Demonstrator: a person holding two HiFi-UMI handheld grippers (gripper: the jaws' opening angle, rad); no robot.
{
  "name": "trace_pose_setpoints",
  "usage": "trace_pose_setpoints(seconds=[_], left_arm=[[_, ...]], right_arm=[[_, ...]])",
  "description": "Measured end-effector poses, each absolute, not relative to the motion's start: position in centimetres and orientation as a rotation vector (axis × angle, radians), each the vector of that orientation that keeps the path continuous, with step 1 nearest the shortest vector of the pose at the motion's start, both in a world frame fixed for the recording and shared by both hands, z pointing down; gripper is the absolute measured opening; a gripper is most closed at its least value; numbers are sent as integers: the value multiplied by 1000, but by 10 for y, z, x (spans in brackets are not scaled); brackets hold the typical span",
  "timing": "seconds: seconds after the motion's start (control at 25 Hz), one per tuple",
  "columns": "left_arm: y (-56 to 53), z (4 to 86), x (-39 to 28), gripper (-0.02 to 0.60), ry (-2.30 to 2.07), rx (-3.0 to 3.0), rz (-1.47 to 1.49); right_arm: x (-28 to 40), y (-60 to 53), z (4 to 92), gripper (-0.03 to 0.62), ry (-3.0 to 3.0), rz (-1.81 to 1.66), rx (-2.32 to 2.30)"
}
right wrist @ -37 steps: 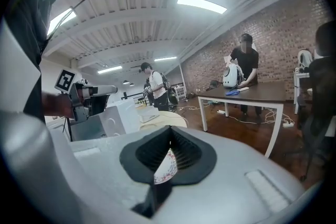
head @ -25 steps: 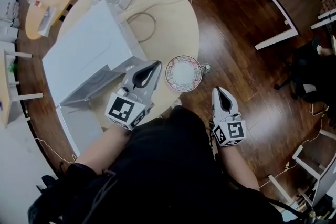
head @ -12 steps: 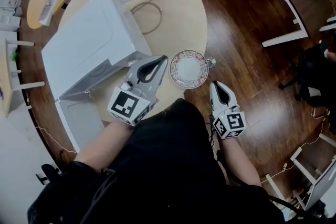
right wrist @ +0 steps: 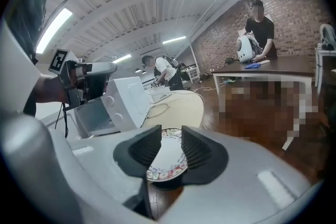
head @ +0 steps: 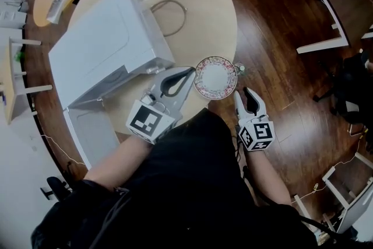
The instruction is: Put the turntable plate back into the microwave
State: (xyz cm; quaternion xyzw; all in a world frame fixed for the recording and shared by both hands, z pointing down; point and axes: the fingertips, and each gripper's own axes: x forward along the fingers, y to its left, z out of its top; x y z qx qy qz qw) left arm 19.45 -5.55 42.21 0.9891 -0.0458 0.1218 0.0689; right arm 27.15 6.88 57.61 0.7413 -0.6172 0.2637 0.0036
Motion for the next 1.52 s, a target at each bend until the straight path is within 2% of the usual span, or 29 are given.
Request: trace_pose_setpoints(seconds=[0.48, 1.52], left_arm=[[-65, 432, 207, 5, -109, 2961, 416], [-82, 456, 221, 5, -34, 2918, 522]], right_arm=[[279, 61, 611, 141, -1890, 945, 2306], [285, 41, 674, 163, -1827, 1216, 2283]])
